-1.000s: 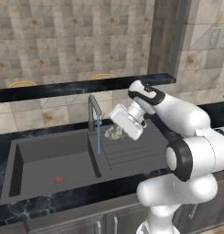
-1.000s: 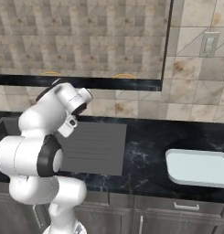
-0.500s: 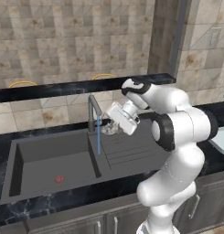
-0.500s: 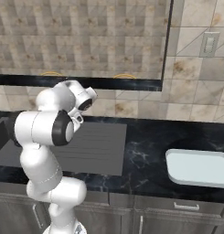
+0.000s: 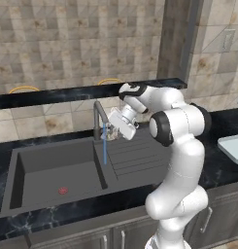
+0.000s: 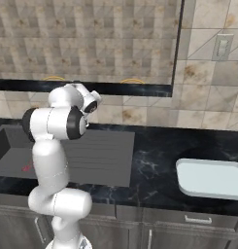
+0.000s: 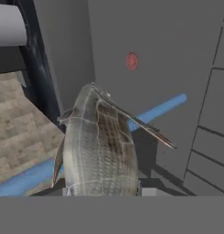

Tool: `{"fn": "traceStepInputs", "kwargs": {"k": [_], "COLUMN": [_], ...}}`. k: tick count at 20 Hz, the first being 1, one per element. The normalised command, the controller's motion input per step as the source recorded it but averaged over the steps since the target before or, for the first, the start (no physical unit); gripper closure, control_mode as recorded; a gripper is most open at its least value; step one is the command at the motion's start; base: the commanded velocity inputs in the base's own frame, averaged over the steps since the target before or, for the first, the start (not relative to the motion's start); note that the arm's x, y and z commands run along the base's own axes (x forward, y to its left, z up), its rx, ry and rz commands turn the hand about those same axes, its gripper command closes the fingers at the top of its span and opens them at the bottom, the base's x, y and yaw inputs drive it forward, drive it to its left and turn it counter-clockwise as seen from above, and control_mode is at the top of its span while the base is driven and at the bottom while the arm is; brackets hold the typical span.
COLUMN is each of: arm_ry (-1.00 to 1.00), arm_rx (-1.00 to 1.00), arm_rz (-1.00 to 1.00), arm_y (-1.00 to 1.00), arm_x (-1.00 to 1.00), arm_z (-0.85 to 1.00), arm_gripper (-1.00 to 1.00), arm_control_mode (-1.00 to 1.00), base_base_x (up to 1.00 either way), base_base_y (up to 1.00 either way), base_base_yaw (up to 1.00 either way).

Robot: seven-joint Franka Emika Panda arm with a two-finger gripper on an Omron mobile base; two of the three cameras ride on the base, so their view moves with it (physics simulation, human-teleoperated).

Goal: Take the fish out of the fridge, briefly rinse it in the sink, and place it on the tray next to the sink.

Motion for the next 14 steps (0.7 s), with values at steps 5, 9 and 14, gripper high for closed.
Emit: {"fn": "traceStepInputs", "kwargs": {"k": [5, 9, 14], "arm_ry": [0.00, 0.00, 0.01], "arm_rx": [0.01, 0.14, 0.09], "arm_rz": [0.04, 0.05, 0.06], "arm_y": [0.10, 0.02, 0.00], "arm_x": [0.51, 0.05, -0.43], "arm_z": [-0.32, -0.20, 0.00], "arm_gripper": [1.00, 1.00, 1.00], "arm_control_mode": [-1.00, -1.00, -1.00], "base_base_x": [0.00, 0.00, 0.00], "base_base_y": [0.00, 0.00, 0.00], "base_base_yaw": [0.00, 0.00, 0.00]}}
